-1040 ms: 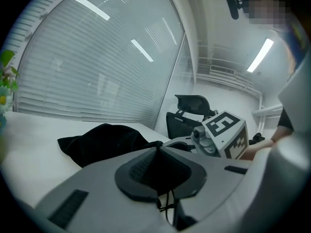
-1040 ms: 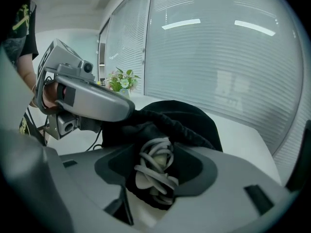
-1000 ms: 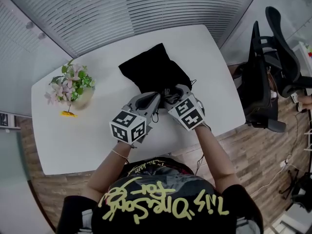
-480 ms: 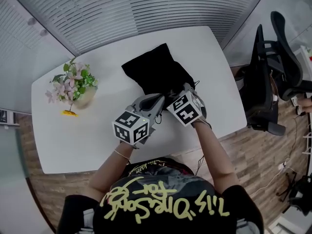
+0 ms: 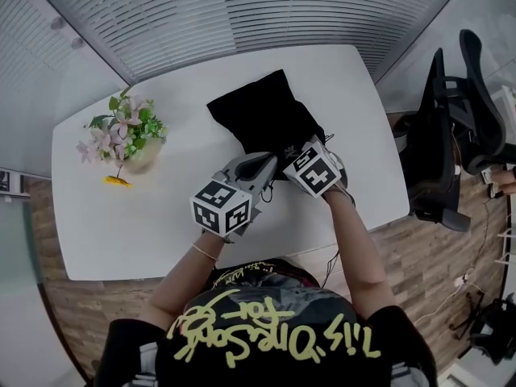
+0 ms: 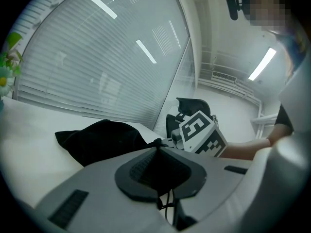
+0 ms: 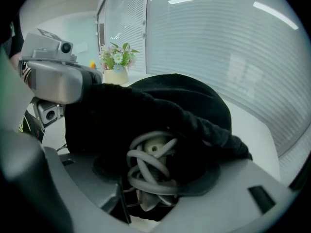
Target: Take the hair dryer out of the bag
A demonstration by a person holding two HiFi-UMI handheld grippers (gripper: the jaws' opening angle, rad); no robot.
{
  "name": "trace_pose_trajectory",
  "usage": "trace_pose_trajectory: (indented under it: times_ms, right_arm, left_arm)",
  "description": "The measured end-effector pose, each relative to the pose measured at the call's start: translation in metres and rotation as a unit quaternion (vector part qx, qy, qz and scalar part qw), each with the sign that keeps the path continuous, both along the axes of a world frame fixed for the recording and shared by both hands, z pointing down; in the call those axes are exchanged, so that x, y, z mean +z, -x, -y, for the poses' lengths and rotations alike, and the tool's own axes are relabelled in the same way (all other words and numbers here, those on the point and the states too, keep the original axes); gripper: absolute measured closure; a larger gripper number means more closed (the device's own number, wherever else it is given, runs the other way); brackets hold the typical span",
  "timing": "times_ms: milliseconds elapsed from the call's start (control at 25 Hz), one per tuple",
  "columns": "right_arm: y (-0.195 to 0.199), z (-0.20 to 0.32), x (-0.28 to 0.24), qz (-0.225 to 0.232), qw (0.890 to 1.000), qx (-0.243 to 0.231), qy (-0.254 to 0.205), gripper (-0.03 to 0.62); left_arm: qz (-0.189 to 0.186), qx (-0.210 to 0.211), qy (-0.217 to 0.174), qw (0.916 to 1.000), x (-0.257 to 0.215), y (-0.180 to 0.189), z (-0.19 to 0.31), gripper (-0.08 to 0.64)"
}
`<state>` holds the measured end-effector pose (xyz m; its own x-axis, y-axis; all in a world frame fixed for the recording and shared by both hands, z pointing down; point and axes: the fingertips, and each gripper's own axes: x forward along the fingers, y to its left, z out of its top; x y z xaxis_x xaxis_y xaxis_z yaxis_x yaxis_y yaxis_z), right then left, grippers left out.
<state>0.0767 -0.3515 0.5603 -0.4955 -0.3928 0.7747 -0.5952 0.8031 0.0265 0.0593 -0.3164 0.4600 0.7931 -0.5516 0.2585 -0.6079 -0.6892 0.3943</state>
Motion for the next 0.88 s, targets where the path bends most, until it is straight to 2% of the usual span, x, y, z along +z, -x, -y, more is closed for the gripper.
trace_pose_trajectory:
  times_ms: [320, 560, 880]
  right_arm:
    - [0.002, -0.001, -0.003, 0.018, 1.0, 0.007, 0.007, 0.322]
    - [0.001, 0.0, -0.016, 0.018, 1.0, 0.014, -0.004, 0.327]
    - [-0.006, -0.007, -0.028, 0.021, 1.0, 0.021, 0.007, 0.334]
  left_arm:
    - [0.008, -0.009, -0.002, 0.9999, 0.004, 0.005, 0.004, 0.546]
    - [0.019, -0.01, -0.011, 0.9997, 0.004, 0.005, 0.006, 0.546]
    - [0.058, -0.009, -0.024, 0.998, 0.008, 0.005, 0.005, 0.546]
